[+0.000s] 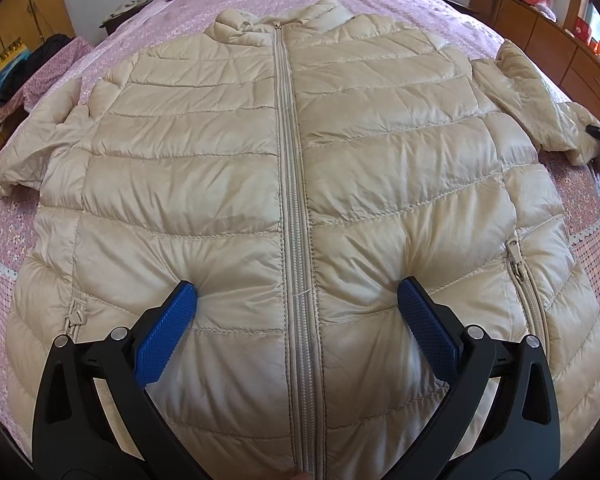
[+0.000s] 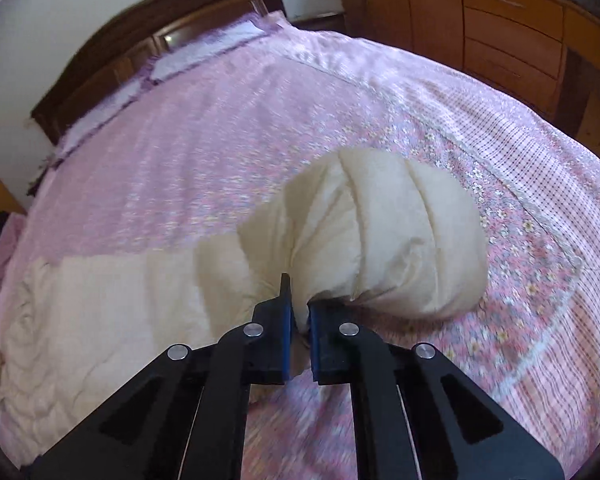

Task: Fold large clothes
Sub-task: 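Reach the right tool to the jacket sleeve cuff and close on it, then lift the sleeve with the right tool, lay it across the jacket body, release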

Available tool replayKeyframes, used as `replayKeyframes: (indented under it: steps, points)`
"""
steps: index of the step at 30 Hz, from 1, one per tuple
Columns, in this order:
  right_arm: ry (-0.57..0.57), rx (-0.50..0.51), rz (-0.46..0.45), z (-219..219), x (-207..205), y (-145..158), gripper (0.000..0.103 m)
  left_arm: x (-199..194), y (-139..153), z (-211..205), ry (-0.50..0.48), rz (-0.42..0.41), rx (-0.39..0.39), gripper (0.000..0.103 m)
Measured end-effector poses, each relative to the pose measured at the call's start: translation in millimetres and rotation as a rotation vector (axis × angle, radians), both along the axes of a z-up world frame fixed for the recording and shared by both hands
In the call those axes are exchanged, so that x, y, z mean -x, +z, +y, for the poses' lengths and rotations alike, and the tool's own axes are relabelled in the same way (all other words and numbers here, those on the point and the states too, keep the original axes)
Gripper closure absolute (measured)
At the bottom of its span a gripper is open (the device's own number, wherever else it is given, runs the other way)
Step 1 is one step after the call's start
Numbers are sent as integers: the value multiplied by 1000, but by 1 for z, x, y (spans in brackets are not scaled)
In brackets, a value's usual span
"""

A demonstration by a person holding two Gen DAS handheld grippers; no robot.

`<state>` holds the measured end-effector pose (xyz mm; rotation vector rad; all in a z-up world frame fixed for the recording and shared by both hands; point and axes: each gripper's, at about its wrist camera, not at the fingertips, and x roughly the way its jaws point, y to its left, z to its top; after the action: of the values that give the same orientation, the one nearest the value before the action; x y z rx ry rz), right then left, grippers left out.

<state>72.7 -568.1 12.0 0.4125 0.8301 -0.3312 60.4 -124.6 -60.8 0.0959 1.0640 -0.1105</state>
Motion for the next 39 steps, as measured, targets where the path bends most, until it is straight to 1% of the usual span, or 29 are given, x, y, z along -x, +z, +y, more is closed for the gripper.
replayKeyframes:
  steps: [7,10,14,20,26,32,35,38,39]
  points:
    - [91,-26,-81,36,17,42,95,4,4,4,-5,-16,20,3]
    - [139,-23,-117,58,18,61,95,5,9,6,-13,-11,25,3]
    - [222,-45,-174,96,21,85,96,8,20,13,-17,-8,29,3]
    - [327,-43,-216,148,15,108,96,13,34,35,3,-18,45,3]
    - [412,-63,-223,202,5,114,96,19,42,61,32,-26,28,3]
    - [488,-94,-211,251,-10,110,96,23,51,87,60,-51,27,3]
    - [526,-111,-193,280,-18,102,96,25,52,99,77,-56,44,3]
    - [556,-126,-155,307,-28,88,96,25,50,110,87,-53,60,3]
    - [569,-133,-131,319,-33,80,96,26,49,112,89,-53,62,3]
